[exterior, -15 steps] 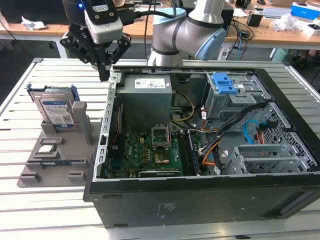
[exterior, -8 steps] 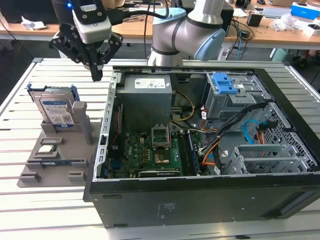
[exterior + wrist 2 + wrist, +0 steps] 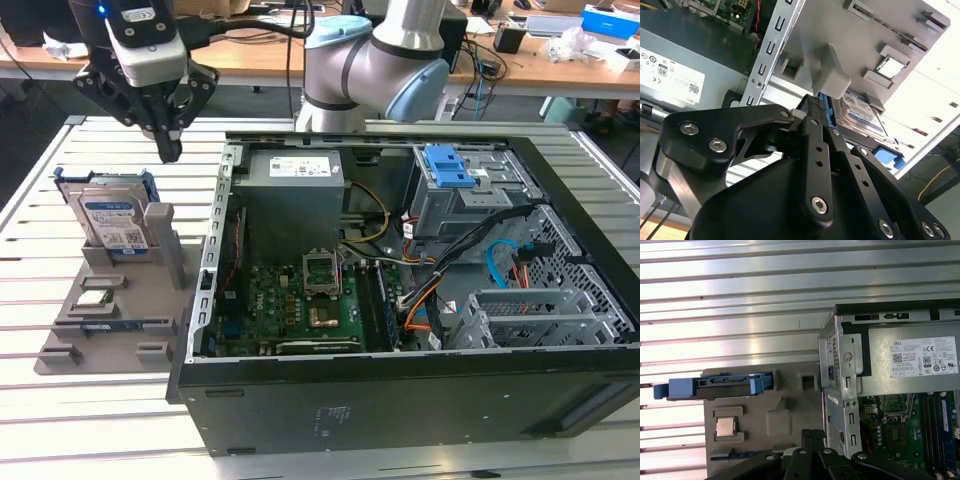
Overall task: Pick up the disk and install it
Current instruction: 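Reach for the disk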
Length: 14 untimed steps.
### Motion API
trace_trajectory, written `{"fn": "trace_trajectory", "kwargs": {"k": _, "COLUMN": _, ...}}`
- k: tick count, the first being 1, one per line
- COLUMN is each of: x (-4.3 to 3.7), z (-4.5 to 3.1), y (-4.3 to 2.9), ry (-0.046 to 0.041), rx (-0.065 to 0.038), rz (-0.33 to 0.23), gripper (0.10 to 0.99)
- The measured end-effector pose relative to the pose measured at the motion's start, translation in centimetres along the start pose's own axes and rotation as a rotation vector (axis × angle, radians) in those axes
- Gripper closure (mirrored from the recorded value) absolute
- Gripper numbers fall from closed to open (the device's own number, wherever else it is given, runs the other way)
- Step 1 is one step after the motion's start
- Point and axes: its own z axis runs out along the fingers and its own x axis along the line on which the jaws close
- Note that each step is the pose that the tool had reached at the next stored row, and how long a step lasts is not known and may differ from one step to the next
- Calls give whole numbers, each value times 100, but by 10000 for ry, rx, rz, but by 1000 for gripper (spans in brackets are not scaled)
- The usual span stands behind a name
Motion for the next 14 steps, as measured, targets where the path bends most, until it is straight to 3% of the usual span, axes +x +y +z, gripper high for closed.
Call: {"fn": "trace_trajectory", "kwargs": {"k": 14, "x": 241, "z": -6, "y": -18, "ry": 0, "rx": 0, "rz": 1, "gripper": 980}}
